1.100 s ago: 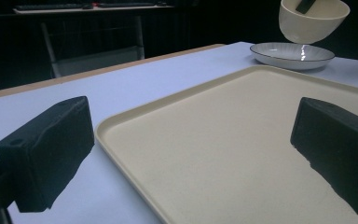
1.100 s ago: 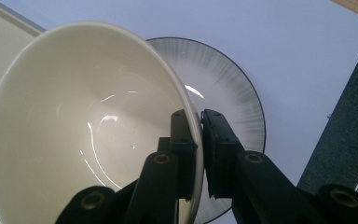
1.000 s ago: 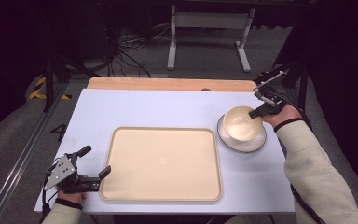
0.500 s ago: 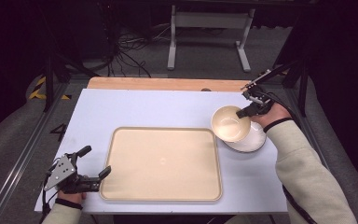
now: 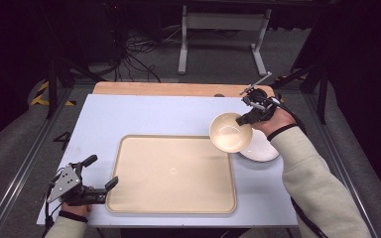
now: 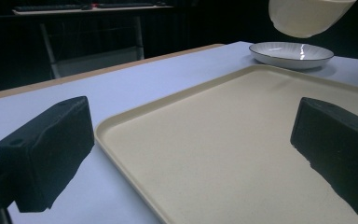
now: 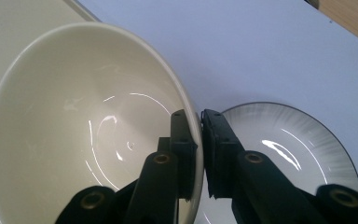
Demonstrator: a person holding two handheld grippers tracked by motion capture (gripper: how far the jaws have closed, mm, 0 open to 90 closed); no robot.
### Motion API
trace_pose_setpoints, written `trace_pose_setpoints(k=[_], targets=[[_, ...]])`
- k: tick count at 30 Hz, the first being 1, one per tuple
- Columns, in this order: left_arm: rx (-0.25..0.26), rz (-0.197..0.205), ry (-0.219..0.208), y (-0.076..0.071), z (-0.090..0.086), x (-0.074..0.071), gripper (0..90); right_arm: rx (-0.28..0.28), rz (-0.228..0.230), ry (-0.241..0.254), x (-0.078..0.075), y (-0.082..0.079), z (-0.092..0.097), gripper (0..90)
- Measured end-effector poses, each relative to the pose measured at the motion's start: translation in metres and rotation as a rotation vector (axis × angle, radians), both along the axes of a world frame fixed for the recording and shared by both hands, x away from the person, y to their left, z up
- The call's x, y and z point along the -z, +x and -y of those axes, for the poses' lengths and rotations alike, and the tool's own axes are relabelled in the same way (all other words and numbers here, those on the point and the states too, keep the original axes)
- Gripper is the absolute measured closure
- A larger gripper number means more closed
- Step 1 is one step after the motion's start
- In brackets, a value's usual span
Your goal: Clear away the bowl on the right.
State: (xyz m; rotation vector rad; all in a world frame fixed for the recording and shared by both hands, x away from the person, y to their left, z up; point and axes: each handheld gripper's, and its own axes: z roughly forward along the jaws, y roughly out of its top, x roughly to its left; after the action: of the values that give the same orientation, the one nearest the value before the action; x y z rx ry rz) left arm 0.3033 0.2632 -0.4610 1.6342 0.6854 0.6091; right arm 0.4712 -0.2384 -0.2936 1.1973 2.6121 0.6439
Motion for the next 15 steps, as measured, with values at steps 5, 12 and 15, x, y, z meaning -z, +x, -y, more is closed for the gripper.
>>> trace_pose_setpoints(k=[5,12,15], targets=[[0.002,0.001,0.001,0.000,0.000,0.000,0.2,-0.027,-0.005,0.010,-0.001,-0.001,-0.013,83.4],[0.002,0.001,0.001,0.000,0.000,0.000,0.2,-0.075,0.000,0.018,-0.005,-0.006,-0.033,83.4],[0.004,0.000,0.005,0.000,0.000,0.000,0.2,-0.091,0.001,0.028,-0.007,-0.009,-0.042,83.4]])
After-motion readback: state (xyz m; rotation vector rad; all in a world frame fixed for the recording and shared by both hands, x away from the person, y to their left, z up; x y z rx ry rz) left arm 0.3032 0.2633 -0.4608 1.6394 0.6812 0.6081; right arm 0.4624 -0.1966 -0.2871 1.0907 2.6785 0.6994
